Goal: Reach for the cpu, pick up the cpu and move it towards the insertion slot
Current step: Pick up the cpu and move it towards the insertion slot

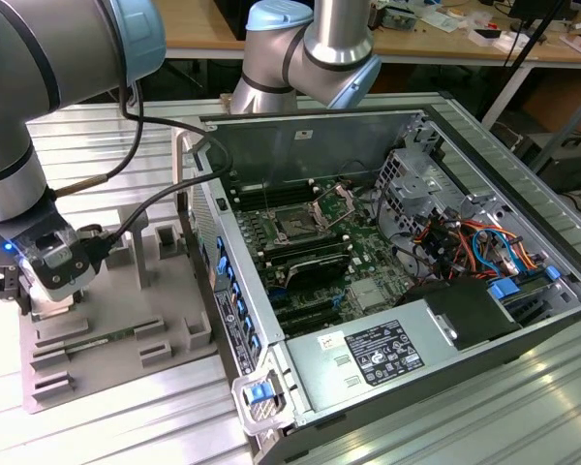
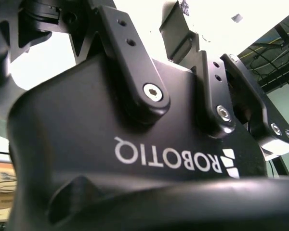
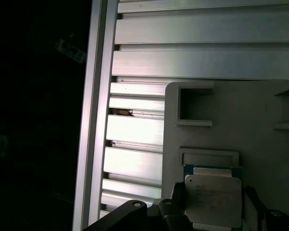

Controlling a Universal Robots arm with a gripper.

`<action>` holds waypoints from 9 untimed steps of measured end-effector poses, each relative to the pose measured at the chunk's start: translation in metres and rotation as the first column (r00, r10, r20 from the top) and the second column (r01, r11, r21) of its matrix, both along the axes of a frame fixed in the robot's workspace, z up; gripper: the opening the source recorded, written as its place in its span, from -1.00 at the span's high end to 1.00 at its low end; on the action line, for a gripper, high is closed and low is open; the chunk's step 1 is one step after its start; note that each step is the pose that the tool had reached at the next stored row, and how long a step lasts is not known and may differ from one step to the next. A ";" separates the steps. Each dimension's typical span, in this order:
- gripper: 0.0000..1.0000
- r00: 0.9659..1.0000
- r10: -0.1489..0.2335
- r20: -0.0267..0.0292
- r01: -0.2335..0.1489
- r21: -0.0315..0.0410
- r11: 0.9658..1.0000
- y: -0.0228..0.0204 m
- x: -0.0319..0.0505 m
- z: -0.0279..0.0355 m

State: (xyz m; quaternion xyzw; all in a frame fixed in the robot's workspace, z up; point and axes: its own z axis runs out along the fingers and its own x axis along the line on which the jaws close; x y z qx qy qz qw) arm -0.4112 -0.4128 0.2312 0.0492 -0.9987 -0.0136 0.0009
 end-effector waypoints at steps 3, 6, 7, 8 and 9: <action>-0.09 1.000 0.000 0.000 0.000 0.000 1.000 0.0000 0.0000 0.0010; -0.09 1.000 0.000 0.000 0.000 0.000 1.000 0.0000 0.0000 0.0020; -0.09 1.000 0.000 0.000 0.000 0.000 1.000 0.0000 0.0000 0.0023; -0.09 1.000 0.000 0.000 0.000 0.000 1.000 0.0000 0.0000 0.0027; -0.09 1.000 0.000 0.000 0.000 0.000 1.000 0.0000 0.0000 0.0030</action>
